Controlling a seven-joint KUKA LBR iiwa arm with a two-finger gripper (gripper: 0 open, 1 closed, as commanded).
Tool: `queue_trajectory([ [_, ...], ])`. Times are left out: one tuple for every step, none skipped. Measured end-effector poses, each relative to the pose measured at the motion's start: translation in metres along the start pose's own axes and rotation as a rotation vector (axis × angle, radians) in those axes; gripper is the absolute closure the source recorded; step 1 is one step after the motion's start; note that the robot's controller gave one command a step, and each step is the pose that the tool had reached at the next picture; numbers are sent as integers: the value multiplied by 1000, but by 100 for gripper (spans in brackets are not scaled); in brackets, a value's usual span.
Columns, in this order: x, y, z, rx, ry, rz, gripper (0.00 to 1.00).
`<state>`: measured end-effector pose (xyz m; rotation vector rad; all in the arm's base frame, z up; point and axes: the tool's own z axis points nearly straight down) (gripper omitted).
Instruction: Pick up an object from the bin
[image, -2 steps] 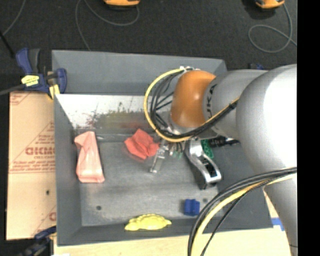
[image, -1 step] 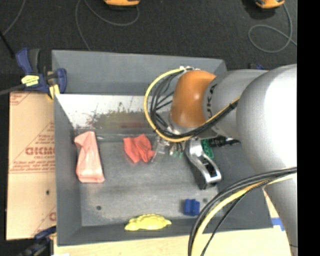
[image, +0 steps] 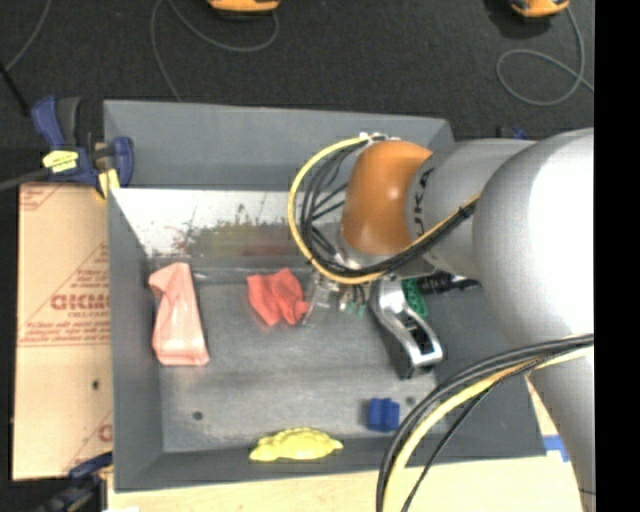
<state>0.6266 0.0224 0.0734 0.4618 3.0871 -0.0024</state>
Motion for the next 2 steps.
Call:
queue_trajectory([
  [-24,10,-72,0,-5,-23,100],
  [-24,9,-72,1,-5,-23,100],
])
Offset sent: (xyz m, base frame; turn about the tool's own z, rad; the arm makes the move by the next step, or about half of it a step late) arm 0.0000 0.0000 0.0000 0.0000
